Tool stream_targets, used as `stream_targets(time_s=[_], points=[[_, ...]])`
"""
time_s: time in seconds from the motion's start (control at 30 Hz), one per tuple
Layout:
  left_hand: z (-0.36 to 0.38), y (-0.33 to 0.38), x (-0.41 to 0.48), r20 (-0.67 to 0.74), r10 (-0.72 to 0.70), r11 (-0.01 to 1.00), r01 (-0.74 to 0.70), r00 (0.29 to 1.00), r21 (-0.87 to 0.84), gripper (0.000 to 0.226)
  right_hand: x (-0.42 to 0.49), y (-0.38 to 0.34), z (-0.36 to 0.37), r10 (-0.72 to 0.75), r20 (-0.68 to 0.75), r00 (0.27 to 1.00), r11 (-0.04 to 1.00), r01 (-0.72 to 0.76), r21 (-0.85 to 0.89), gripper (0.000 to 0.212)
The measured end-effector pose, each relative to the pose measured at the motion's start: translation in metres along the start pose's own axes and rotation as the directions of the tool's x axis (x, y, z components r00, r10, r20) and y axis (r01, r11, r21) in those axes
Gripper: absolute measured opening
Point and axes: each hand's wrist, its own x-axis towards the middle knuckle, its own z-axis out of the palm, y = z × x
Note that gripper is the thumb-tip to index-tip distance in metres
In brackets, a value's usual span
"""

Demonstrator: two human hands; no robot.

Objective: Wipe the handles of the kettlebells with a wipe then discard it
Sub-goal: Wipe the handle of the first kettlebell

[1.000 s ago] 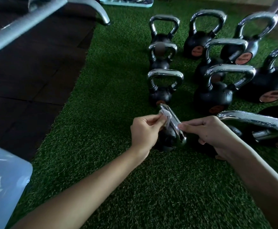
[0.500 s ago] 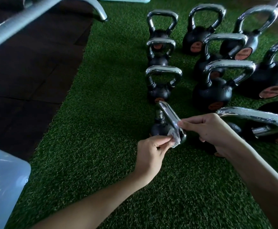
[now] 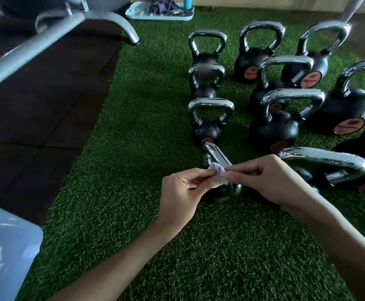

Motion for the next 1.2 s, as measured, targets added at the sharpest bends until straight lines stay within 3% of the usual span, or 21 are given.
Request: stream_targets(time_s=[0.1, 0.2, 0.27, 0.33, 0.4, 0.47, 0.57, 0.73, 0.9, 0.97, 1.1, 1.2], points=[[-0.005, 0.007, 0.008, 0.08, -0.016, 0.999, 0.013, 0.997, 0.038, 0.025, 0.003, -0.001, 0.003, 0.016, 0.006, 1.0, 0.993, -0.017, 0.113, 0.026], [-0.01, 0.008, 0.01, 0.16, -0.035, 0.999, 0.03, 0.986, 0.037, 0.026, 0.002, 0.003, -0.001, -0.002, -0.04, 0.999, 0.994, 0.006, 0.107, 0.015], [-0.011, 0.007, 0.012, 0.105, -0.103, 0.995, 0.103, 0.989, 0.006, 0.022, 0.001, 0.007, -0.005, -0.013, -0.196, 0.98, 0.995, 0.032, 0.095, 0.007], [-0.013, 0.003, 0.019, -0.035, -0.217, 0.976, 0.217, 0.975, -0.012, 0.018, 0.001, 0.009, -0.006, -0.092, -0.434, 0.896, 0.993, 0.052, -0.103, 0.008], [-0.012, 0.002, 0.03, -0.105, -0.412, 0.911, 0.405, 0.905, -0.078, 0.018, 0.003, 0.013, -0.001, -0.146, -0.517, 0.843, 0.975, 0.034, -0.219, 0.013], [-0.01, 0.004, 0.04, -0.068, -0.583, 0.806, 0.565, 0.81, -0.179, 0.021, 0.005, 0.019, 0.01, -0.087, -0.454, 0.887, 0.983, 0.003, -0.182, 0.015], [-0.006, 0.008, 0.05, 0.011, -0.679, 0.711, 0.661, 0.734, -0.239, 0.018, 0.006, 0.026, 0.021, -0.002, -0.371, 0.929, 0.995, -0.036, -0.096, 0.018], [-0.013, 0.012, 0.048, 0.089, -0.707, 0.66, 0.699, 0.702, -0.276, 0.025, 0.0, 0.02, 0.042, -0.037, -0.324, 0.945, 0.999, 0.03, -0.028, 0.009], [-0.046, 0.009, 0.036, 0.121, -0.705, 0.657, 0.708, 0.699, -0.258, 0.021, 0.001, 0.009, 0.063, -0.059, -0.135, 0.989, 0.995, 0.069, 0.065, 0.009], [-0.055, 0.008, 0.033, 0.133, -0.707, 0.644, 0.71, 0.694, -0.283, 0.02, 0.01, 0.011, 0.065, -0.046, -0.191, 0.98, 0.995, 0.063, 0.08, 0.007], [-0.065, 0.005, 0.03, 0.124, -0.7, 0.651, 0.699, 0.704, -0.296, 0.02, 0.04, 0.019, 0.07, -0.119, -0.44, 0.89, 0.993, 0.107, -0.052, 0.012], [-0.073, -0.002, 0.031, 0.121, -0.683, 0.694, 0.691, 0.721, -0.202, 0.022, 0.063, 0.033, 0.082, -0.206, -0.381, 0.901, 0.974, 0.149, -0.172, 0.017]])
